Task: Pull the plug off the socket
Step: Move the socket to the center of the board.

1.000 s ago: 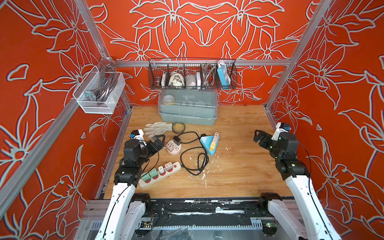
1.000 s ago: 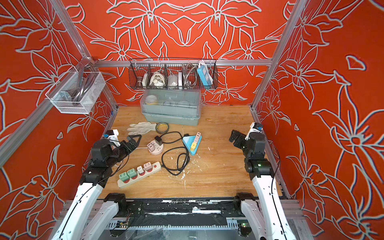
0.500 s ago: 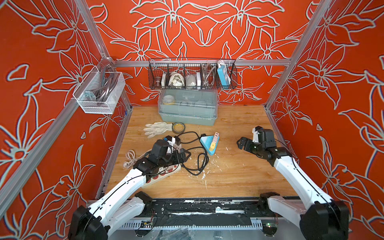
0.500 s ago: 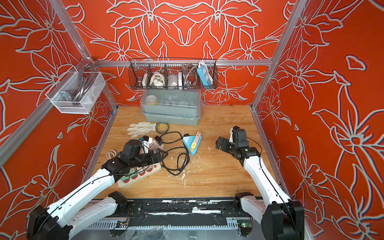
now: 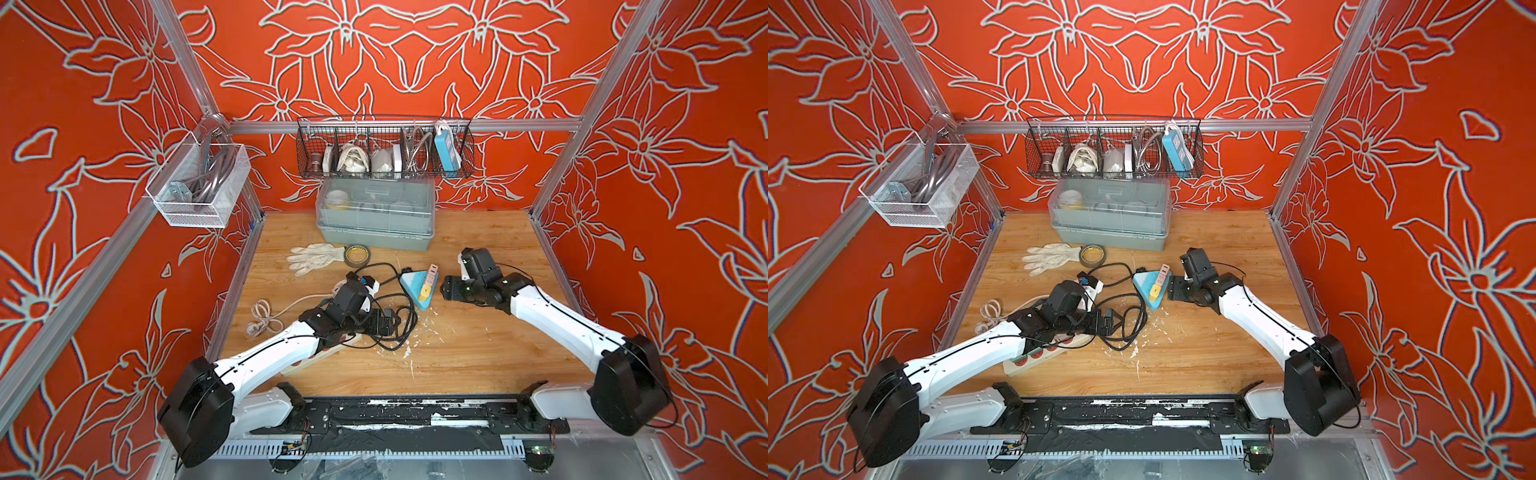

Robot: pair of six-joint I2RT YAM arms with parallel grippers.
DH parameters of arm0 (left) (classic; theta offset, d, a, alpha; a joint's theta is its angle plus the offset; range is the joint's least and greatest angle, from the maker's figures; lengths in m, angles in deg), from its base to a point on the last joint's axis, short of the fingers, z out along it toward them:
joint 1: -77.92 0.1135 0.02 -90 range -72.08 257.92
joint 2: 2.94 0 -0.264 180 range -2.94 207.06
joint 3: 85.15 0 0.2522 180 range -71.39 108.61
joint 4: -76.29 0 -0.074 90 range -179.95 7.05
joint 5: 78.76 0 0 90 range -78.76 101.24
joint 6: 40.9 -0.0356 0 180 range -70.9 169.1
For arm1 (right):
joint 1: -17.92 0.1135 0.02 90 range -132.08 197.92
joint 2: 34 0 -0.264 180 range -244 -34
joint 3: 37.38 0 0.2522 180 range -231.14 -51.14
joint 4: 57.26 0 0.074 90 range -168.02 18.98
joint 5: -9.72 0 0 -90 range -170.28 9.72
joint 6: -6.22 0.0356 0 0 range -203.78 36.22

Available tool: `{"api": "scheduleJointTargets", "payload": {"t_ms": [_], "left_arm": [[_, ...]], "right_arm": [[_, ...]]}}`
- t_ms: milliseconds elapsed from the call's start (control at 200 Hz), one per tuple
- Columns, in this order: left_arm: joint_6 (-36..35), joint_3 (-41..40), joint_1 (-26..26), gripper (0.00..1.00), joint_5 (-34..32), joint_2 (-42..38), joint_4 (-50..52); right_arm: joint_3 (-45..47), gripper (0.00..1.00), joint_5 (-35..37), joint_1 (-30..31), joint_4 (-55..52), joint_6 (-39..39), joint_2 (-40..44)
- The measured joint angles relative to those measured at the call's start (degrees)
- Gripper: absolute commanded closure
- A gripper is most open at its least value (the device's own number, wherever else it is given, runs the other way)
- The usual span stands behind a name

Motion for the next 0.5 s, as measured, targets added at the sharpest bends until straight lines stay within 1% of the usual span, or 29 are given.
{"api": "scheduleJointTargets", "payload": {"t_ms": [210, 440, 500], "left_arm": [[-1.36, -2.89, -0.02, 0.02, -1.73, -1.40, -0.72], [-1.38, -4.20, -0.11, 0.02, -3.61, -5.95, -1.09], [-1.33, -4.24, -0.22, 0.04, -4.35, -6.29, -1.09]], "right_arm": [[-4.37, 0.34, 4.70, 5.53, 0.00, 2.34, -6.36], [-8.46, 0.32, 6.78, 8.66, 0.46, 5.33, -13.03], [-9.55, 0.32, 7.23, 8.96, 0.31, 5.68, -14.43]]}}
